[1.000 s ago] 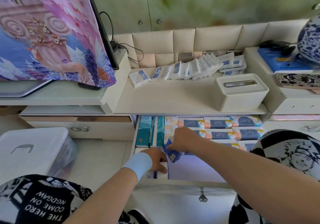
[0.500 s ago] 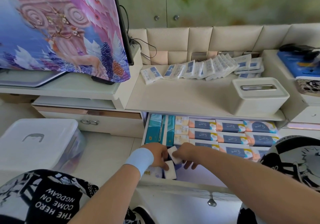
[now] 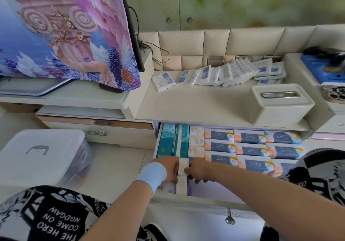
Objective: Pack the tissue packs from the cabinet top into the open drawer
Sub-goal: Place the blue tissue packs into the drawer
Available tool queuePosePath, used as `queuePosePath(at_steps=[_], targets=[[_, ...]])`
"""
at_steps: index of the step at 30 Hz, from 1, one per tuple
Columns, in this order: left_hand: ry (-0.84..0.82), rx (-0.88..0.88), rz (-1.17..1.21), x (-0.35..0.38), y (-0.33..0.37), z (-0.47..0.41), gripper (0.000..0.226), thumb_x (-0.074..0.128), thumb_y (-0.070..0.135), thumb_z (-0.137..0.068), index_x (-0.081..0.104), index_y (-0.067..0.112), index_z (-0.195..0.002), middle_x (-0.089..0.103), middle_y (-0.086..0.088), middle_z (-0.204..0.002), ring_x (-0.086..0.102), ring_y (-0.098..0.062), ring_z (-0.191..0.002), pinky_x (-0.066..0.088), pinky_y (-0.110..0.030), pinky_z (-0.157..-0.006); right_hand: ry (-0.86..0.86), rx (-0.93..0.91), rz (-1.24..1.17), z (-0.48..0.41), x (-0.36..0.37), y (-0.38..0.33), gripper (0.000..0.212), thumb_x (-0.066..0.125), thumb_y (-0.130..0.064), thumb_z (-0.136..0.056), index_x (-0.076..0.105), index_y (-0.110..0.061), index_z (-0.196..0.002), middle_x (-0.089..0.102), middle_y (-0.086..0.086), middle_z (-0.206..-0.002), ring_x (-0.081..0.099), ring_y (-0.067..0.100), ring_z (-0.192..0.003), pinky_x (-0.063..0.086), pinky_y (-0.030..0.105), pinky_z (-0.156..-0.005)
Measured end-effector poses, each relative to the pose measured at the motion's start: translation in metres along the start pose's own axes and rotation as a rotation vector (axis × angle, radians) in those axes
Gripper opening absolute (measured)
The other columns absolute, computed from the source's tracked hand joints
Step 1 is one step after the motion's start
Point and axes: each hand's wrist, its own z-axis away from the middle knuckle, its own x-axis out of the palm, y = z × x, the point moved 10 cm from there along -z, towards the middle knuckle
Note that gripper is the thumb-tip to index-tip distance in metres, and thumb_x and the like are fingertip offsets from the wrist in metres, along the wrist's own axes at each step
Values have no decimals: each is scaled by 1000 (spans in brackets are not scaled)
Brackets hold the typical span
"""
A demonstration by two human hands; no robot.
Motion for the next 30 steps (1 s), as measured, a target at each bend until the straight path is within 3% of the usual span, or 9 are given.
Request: queuePosePath(at_steps=[3,5,8,12,15,18,23,26,30], targets=[[75,-12,101,-7,-10,1,41,71,31,-83,50,26,-118,57,2,-118,56,-23,-106,50,-33,-84,-59,39,-7,2,5,3,43,43,-38,-99,47,-14,-134,60,10,-126,69,24,-92,57,38,-77],[108,25,90,-8,-7,1,64,74,37,-79,42,32,-133,46,4,-130,49,-20,-118,48,-38,-96,-129,88,-106,5,11,9,46,43,-37,-101,43,-13,-140,56,11,-131,66,25,-98,56,44,-87],[111,82,9,1,5,1,95,80,45,-69,27,36,-147,31,4,-138,35,-20,-130,44,-42,-105,-269,82,-278,13,23,9,41,46,-33,-101,52,-12,-135,55,12,-132,58,30,-117,49,49,-101],[151,89,-38,2,8,2,100,81,43,-66,24,35,-148,21,5,-142,29,-23,-134,43,-42,-106,-307,10,-575,26,24,1,20,44,-4,-97,63,-9,-103,62,17,-110,62,35,-102,53,46,-95],[154,100,-70,0,8,3,98,79,44,-70,23,33,-149,18,4,-147,26,-24,-137,39,-43,-110,-260,-15,-670,24,26,4,21,51,1,-94,66,-2,-108,63,25,-114,63,37,-98,56,47,-91],[170,118,-87,3,11,2,102,79,52,-67,23,33,-150,22,4,-149,26,-24,-138,37,-44,-112,-240,5,-680,24,29,7,19,48,0,-96,64,-8,-103,61,21,-116,63,37,-101,56,45,-89],[194,162,-94,-2,15,1,85,75,37,-79,29,32,-150,27,6,-150,25,-20,-139,35,-41,-113,-191,127,-472,15,30,26,21,36,-11,-103,55,-7,-110,60,17,-125,64,32,-110,54,45,-93],[146,169,-109,5,17,3,103,82,48,-66,25,33,-151,23,6,-151,23,-22,-140,35,-45,-113,-220,198,-330,6,42,40,20,42,-2,-98,61,-7,-102,66,14,-121,63,29,-117,48,49,-102],[138,173,-118,7,22,9,109,86,41,-65,21,31,-152,19,3,-152,20,-25,-141,35,-45,-114,-276,160,-212,11,47,36,41,46,-1,-99,50,-12,-138,62,9,-131,59,23,-120,48,43,-101]])
